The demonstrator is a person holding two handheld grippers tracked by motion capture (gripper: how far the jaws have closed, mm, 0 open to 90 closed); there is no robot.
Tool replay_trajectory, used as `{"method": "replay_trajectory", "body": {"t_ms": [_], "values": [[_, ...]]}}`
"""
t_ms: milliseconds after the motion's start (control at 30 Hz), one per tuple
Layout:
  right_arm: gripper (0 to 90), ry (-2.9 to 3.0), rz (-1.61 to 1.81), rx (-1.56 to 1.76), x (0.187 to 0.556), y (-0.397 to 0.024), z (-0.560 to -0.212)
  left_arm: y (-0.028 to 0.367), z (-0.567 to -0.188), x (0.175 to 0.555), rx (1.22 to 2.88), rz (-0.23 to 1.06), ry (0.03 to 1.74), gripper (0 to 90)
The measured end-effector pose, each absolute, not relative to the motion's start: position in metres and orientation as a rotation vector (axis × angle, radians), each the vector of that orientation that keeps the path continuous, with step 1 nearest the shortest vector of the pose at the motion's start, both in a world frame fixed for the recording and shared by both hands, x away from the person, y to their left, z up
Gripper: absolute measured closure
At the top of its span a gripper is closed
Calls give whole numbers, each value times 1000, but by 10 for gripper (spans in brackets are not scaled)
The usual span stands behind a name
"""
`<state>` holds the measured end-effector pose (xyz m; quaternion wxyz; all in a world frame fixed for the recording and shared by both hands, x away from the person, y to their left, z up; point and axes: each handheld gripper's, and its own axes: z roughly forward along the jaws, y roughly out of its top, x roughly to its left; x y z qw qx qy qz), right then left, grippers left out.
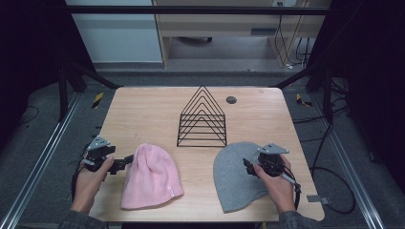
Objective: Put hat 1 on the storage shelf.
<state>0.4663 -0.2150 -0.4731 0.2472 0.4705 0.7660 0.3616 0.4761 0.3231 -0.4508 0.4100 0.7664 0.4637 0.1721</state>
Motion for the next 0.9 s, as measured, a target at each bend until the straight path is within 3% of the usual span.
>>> {"method": "replay_trajectory", "body": {"t_ms": [167, 400, 433, 467, 600, 667, 900], "values": [[271, 2079, 947, 1285, 464, -220, -476, 318, -439, 481, 1979, 367, 1100, 120], [295, 2036, 979, 1330, 461, -227, -473, 300, -415, 511, 2091, 387, 1098, 125], [286, 2037, 973, 1340, 462, -227, -473, 299, -412, 517, 2111, 380, 1095, 139], [286, 2037, 973, 1340, 462, -227, -473, 299, -412, 517, 2111, 380, 1095, 210], [292, 2028, 969, 1363, 463, -228, -472, 300, -412, 529, 2141, 414, 1102, 211], [340, 2034, 974, 1368, 463, -228, -472, 299, -414, 531, 2146, 410, 1106, 251], [363, 2053, 955, 1345, 464, -225, -472, 292, -420, 531, 2145, 390, 1067, 319]]}}
